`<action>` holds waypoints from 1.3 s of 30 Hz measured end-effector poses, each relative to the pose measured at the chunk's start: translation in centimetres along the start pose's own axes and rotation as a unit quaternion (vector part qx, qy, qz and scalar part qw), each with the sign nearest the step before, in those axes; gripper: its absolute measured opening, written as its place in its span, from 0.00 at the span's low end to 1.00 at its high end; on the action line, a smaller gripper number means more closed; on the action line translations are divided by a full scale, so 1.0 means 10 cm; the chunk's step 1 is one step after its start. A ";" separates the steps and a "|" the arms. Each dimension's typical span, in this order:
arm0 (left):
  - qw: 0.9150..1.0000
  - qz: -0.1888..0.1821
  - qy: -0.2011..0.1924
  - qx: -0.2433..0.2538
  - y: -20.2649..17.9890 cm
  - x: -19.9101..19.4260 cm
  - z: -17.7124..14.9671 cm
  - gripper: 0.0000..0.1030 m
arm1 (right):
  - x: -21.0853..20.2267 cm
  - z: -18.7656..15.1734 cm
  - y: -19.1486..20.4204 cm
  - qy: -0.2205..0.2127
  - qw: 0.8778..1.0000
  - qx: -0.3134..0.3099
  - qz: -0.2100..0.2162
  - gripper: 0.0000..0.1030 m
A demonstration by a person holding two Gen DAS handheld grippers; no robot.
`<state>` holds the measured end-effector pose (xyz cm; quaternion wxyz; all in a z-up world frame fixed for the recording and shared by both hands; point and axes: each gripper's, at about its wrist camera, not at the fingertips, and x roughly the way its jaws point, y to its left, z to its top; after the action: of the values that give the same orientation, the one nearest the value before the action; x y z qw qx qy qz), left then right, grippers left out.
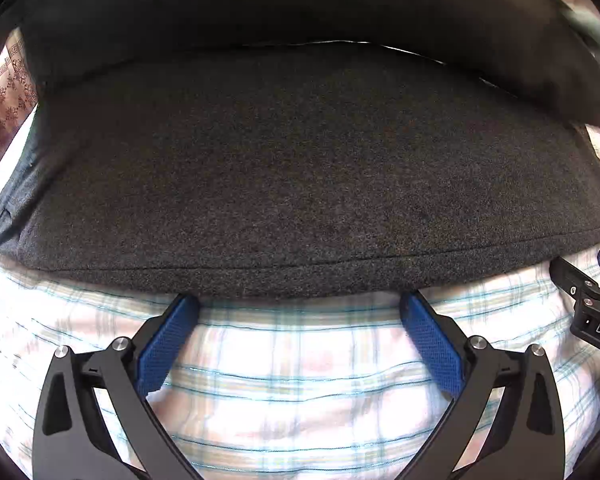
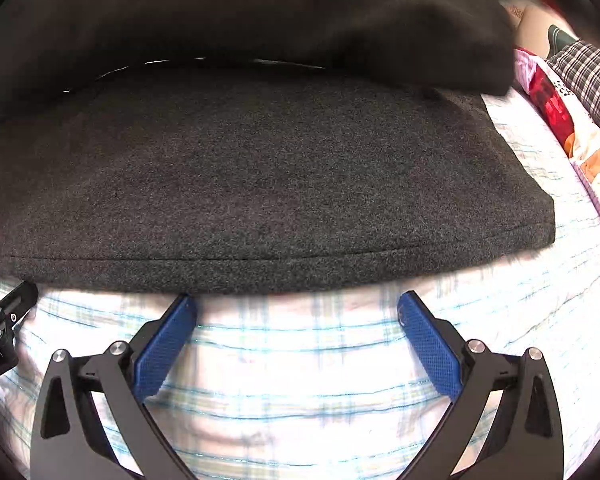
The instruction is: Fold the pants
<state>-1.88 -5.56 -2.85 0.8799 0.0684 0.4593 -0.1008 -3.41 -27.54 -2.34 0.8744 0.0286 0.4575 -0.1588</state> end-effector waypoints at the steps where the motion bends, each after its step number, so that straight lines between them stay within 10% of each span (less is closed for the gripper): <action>1: 1.000 0.000 0.000 0.000 0.00 0.00 0.00 0.98 | 0.00 0.00 0.00 0.000 1.000 0.000 0.000 0.95; 39: 1.000 0.006 -0.004 -0.007 -0.13 0.04 0.05 0.98 | 0.02 0.04 -0.03 -0.002 1.000 0.001 0.002 0.95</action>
<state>-1.60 -6.98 -2.97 0.8827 0.0643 0.4563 -0.0922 -3.03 -27.93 -2.23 0.8756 0.0301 0.4555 -0.1581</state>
